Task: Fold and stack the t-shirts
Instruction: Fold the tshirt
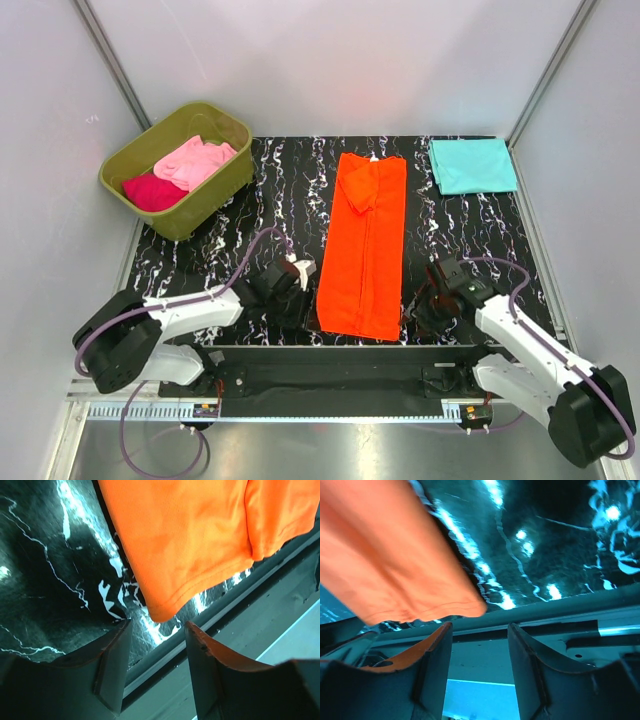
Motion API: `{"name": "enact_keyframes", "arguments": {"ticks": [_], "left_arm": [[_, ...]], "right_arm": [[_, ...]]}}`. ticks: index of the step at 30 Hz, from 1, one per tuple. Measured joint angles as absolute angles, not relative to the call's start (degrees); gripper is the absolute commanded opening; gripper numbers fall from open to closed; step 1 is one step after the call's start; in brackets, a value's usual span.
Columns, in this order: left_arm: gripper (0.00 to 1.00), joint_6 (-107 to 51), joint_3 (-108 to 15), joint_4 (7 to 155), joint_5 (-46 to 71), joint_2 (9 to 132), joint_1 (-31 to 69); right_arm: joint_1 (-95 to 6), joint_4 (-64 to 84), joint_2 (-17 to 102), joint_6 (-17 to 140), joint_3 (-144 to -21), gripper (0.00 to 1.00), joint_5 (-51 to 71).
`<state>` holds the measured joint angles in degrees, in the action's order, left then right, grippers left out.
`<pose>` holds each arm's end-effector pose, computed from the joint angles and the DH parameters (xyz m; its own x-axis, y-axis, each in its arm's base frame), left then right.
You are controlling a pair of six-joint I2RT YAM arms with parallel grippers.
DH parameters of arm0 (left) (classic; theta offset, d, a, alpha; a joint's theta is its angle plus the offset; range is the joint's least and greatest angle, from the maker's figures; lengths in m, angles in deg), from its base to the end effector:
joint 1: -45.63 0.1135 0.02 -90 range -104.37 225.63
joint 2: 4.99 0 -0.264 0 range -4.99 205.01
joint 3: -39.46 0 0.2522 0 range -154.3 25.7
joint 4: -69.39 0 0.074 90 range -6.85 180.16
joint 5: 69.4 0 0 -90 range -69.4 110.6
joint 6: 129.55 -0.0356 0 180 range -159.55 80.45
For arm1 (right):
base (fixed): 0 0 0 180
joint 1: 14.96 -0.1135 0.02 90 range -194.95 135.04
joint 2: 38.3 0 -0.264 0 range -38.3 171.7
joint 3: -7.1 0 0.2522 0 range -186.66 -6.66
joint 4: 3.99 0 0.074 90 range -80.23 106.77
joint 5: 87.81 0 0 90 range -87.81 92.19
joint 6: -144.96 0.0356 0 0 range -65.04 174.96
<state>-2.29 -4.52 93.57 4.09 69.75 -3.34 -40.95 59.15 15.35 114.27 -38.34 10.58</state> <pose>0.1429 -0.1797 0.1507 -0.9304 0.1850 -0.3164 0.3356 0.7768 -0.5329 0.1308 0.0696 0.1866 -0.8436 0.5352 -0.0443 0.4897 0.8005 0.3456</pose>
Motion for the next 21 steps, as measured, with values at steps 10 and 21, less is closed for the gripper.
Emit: {"name": "enact_keyframes", "arguments": {"ticks": [10, 21], "left_arm": [[0.22, -1.0, -4.7, 90.0, 4.3, 73.1, -3.4], [0.0, -0.6, -4.7, 89.9, 4.3, 73.5, -3.4]], "right_arm": [[-46.8, 51.8, 16.9, 121.1, -31.0, 0.52, 12.2], [-49.6, 46.4, 19.7, 124.2, -30.6, 0.39, 10.2]]}}
